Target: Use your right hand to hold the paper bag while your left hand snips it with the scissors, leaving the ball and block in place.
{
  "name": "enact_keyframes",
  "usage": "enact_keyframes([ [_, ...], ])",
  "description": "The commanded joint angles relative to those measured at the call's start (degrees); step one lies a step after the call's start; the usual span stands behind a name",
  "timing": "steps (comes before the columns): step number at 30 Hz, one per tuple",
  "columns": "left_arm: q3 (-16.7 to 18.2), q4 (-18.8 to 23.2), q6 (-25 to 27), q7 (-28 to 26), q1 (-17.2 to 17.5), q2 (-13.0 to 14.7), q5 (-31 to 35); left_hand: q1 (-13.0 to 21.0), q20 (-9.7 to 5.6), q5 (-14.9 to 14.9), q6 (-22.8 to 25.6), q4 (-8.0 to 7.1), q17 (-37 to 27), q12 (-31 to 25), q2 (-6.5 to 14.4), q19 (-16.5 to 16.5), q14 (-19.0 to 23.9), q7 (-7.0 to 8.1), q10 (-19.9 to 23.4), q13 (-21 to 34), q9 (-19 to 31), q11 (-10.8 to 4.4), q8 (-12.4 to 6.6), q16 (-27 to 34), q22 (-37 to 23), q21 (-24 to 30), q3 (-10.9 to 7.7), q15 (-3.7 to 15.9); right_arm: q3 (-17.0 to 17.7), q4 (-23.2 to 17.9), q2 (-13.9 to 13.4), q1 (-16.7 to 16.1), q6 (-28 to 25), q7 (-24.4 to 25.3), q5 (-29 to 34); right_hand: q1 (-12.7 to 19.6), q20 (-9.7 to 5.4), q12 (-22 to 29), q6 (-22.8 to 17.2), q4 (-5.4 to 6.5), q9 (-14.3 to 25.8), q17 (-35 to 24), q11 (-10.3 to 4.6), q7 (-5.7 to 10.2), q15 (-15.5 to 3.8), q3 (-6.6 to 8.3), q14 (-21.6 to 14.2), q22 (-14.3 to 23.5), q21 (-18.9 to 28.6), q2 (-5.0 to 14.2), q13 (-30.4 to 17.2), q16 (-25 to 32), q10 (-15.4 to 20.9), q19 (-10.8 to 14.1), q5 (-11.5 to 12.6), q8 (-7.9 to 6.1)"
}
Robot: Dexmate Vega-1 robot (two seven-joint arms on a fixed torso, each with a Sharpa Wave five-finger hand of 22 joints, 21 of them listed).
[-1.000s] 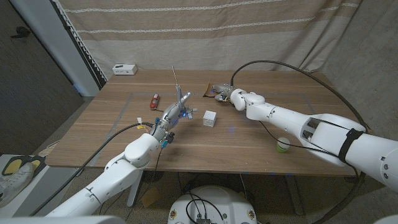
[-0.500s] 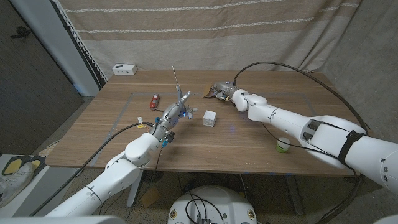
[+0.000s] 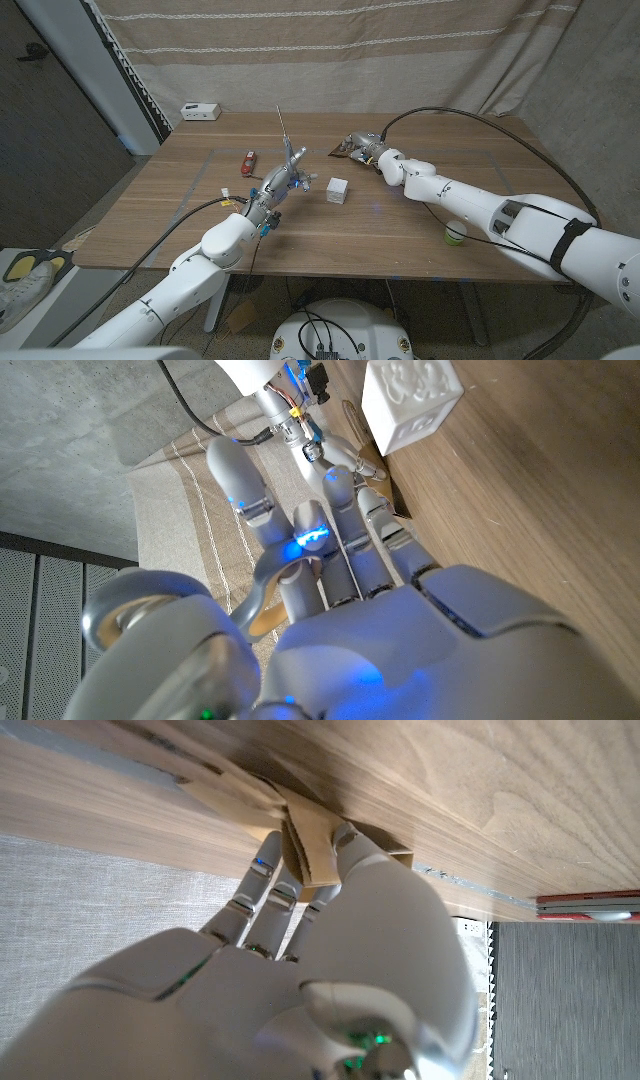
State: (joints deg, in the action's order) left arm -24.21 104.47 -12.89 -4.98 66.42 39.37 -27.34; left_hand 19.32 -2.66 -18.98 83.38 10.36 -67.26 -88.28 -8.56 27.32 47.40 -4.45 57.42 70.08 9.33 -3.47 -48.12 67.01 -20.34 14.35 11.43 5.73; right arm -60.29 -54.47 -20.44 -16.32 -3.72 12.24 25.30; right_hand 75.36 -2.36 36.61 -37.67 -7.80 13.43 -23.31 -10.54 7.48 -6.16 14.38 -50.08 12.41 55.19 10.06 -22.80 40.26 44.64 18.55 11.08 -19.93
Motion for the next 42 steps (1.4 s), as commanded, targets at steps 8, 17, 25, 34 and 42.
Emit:
enact_keyframes([
  [8, -0.25, 0.42, -0.26, -0.16, 0.12, -0.15, 0.41, -0.14, -2.22, -0.27, -1.73, -6.04, -0.05, -2.36, 0.09, 0.68, 0.25, -2.42, 6.92, 1.17, 0.18, -6.77, -0.46, 0.39, -0.12, 0.11, 8.22, 6.25, 2.99, -3.02, -2.55, -2.59, 6.27, 5.39, -0.36, 1.15, -8.2, 0.4, -1.86, -0.1, 0.26, -0.98, -0.37, 1.27, -7.68, -0.82, -0.51, 0.29, 1.46, -0.35, 0.15, 0.33, 1.03, 0.58, 0.59, -0.46],
  [17, -0.55, 0.54, -0.28, -0.17, 0.08, -0.22, 0.79, -0.1, -2.25, -0.36, -1.73, -6.14, 0.39, -2.36, 0.16, 0.72, 0.01, -2.26, 6.88, 1.17, 0.17, -6.78, -0.62, 0.06, -0.15, 0.11, 8.21, 6.23, 4.45, -5.75, -4.21, -4.24, 7.38, 7.14, 0.28, 1.39, -8.45, 0.54, -2.32, -0.13, 0.33, -1.24, -0.51, 1.22, -7.68, -1.07, -0.47, 0.34, 2.11, -0.38, 0.23, 0.22, 1.59, 0.42, 0.71, -0.53],
  [25, -1.05, 0.53, -0.24, 0.36, -0.28, -0.3, 1.01, -0.07, -2.2, -0.37, -1.74, -6.16, -0.03, -2.37, 0.11, 0.69, 0.3, -2.21, 6.89, 1.17, 0.17, -6.82, -0.68, 0.45, -0.19, 0.11, 8.23, 6.25, 6.6, -10.42, -6.22, -6.57, 7.1, 8.78, 0.73, 1.66, -8.75, 0.91, -4.25, -0.16, 0.37, -1.3, -0.56, 1.6, -7.7, -1.81, -0.52, 0.36, 3.28, -0.74, 0.54, -0.13, 3.4, 0.06, 0.89, -1.07],
  [34, -0.9, 1.08, -0.05, 0.31, -0.17, 0.03, 1.07, -0.08, -2.27, -0.35, -1.73, -6.24, -0.43, -2.41, 0.08, 0.86, 0.78, -2.18, 7.27, 1.17, 0.17, -6.61, -0.8, 0.93, -0.3, 0.22, 8.24, 6.24, 8.46, -13.44, -7.39, -8.42, 7.23, 10.27, 1.4, 1.79, -8.79, 0.85, -4.14, -0.17, 0.38, -1.32, -0.52, 1.35, -7.7, -2.08, -0.43, 0.37, 3.78, -0.79, 0.68, -0.33, 3.65, -0.05, 0.96, -0.94],
  [42, -0.93, 1.12, 0.05, 0.6, -0.35, 0.11, 0.91, -0.13, -2.33, -0.25, -1.72, -6.31, -0.79, -2.38, -0.05, 0.99, 0.78, -2.11, 7.36, 1.17, 0.17, -6.7, -0.94, 1.34, -0.46, 0.32, 8.29, 6.25, 9.86, -15.75, -7.99, -9.82, 6.98, 11.35, 1.95, 1.99, -8.81, 0.61, -3.69, -0.15, 0.41, -1.62, -0.38, 1.06, -7.7, -2.35, -0.62, 0.38, 4.41, -0.71, 0.84, -0.31, 3.46, -0.3, 1.04, -0.64],
])
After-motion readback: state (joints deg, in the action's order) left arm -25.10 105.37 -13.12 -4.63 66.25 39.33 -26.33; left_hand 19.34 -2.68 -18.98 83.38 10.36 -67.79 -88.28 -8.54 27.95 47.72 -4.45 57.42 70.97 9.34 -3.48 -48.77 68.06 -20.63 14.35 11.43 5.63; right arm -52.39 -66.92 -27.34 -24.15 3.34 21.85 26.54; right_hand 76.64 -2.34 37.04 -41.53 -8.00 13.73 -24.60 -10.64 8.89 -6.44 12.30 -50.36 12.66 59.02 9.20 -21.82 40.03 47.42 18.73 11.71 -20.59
